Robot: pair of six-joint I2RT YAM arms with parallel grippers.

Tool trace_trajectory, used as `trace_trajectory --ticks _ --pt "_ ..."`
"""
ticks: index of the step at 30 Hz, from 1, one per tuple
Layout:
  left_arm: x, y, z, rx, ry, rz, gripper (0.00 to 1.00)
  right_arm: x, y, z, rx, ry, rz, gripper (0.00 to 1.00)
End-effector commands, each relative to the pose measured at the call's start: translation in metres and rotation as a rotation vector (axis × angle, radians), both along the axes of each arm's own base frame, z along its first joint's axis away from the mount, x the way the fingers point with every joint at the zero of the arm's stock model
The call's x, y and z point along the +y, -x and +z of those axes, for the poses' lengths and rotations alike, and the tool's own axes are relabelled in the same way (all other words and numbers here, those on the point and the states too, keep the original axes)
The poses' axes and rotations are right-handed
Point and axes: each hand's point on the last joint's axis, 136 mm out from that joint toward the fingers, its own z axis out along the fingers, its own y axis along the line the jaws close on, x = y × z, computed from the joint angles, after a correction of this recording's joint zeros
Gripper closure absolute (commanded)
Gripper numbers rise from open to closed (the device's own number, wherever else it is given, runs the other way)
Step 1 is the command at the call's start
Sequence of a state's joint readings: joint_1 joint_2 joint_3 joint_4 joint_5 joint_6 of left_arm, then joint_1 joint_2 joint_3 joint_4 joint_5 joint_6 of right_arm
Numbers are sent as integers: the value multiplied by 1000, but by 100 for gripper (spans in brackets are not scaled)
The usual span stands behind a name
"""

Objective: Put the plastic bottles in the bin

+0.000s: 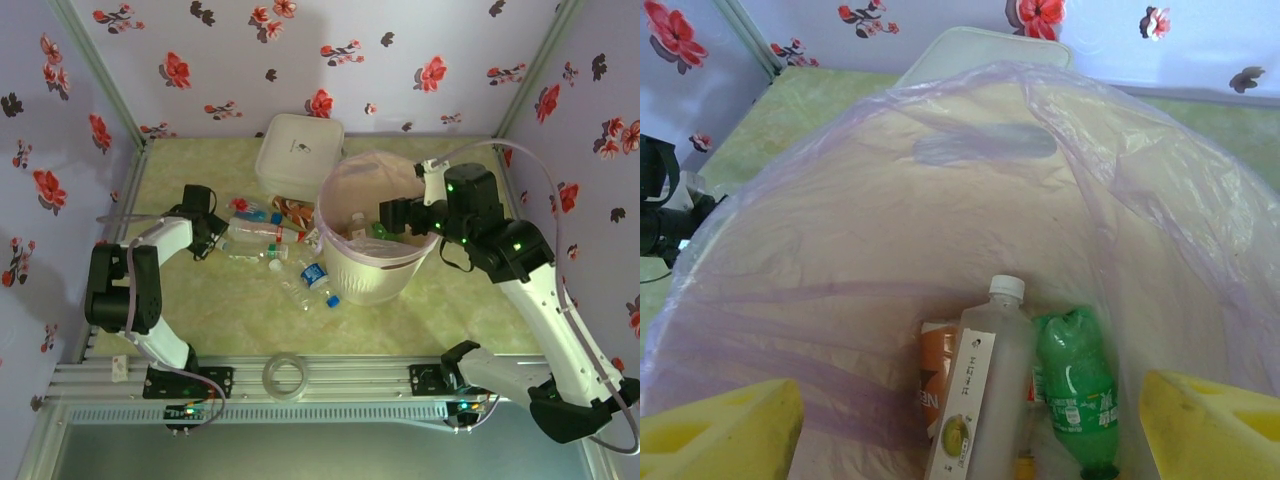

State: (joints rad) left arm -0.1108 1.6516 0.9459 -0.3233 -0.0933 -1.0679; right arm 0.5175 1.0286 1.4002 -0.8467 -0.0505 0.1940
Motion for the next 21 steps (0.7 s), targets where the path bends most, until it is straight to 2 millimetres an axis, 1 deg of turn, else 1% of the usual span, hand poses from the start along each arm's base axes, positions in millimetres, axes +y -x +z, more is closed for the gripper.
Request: trace_trajectory --ticks 1,4,7,8,10,11,12,14,16,18,21 --pt "4 -6 23 -41 -13 -16 36 -7 2 20 -42 -24 -30 12" --pt "7 -6 44 -73 -39 -34 37 -7 1 26 -55 -32 -32 12" --pt "8 -6 72 -129 -63 -76 42 -5 -2 33 -65 -46 -35 12" --pt "7 -6 82 -154 -70 -94 49 -3 -4 34 -61 -52 -37 12" --pt "4 -4 102 -210 -74 -135 67 3 -8 36 -53 -62 -25 12" --pt "1 -3 112 -241 -70 -159 75 8 -10 36 -50 -67 -14 12" --pt "-4 -2 121 -272 -59 -187 82 14 -12 39 -54 -71 -1 13" --pt "-16 1 140 -340 -25 -258 91 28 -16 46 -69 -73 28 13" --pt "-35 2 159 -428 22 -357 100 44 -18 55 -92 -72 64 13" --pt "-67 5 191 -576 48 -533 100 63 -20 63 -106 -75 108 13" --pt "-106 20 225 -686 66 -719 100 92 -22 74 -113 -89 177 13"
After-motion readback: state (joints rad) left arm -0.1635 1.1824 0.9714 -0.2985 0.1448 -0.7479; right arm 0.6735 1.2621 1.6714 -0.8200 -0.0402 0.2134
